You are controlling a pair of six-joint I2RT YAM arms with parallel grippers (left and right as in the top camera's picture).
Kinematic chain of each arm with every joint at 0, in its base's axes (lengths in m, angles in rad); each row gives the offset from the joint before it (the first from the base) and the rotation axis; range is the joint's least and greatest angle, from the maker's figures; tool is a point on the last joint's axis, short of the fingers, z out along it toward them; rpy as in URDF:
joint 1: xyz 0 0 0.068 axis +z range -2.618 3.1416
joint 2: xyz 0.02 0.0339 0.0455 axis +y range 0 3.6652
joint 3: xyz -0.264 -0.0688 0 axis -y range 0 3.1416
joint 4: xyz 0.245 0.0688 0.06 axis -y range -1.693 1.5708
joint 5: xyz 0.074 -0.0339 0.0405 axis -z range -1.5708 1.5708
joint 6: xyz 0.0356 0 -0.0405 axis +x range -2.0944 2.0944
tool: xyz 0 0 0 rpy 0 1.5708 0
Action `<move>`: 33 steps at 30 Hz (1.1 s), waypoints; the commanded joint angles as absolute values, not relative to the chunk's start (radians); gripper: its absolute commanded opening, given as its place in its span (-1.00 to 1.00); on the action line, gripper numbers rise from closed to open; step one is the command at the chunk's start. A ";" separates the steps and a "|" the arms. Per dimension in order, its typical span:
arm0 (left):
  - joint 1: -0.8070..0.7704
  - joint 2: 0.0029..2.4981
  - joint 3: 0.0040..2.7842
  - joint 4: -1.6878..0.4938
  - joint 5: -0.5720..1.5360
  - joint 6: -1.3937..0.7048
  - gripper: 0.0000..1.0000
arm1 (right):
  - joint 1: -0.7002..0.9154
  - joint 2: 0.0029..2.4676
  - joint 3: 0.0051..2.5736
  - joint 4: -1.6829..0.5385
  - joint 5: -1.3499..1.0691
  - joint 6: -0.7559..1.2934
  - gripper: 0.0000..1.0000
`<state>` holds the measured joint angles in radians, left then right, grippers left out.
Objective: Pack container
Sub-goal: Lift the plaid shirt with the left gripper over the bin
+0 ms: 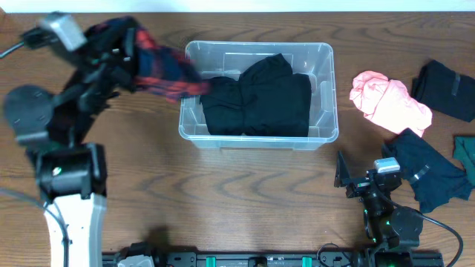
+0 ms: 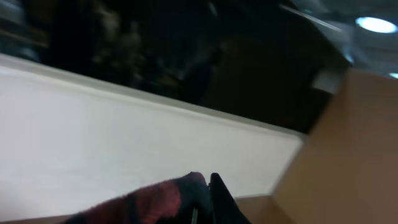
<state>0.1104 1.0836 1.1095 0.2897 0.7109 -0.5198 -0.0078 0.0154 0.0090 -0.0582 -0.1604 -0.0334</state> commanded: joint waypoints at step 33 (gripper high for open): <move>-0.419 1.597 1.418 0.422 0.675 -0.352 -0.88 | -0.001 0.011 0.006 -0.060 -0.160 -0.039 0.98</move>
<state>-0.4004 1.6032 1.3464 0.4500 0.5930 -0.4580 -0.0078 0.0154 0.0090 -0.0582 -0.1604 -0.0334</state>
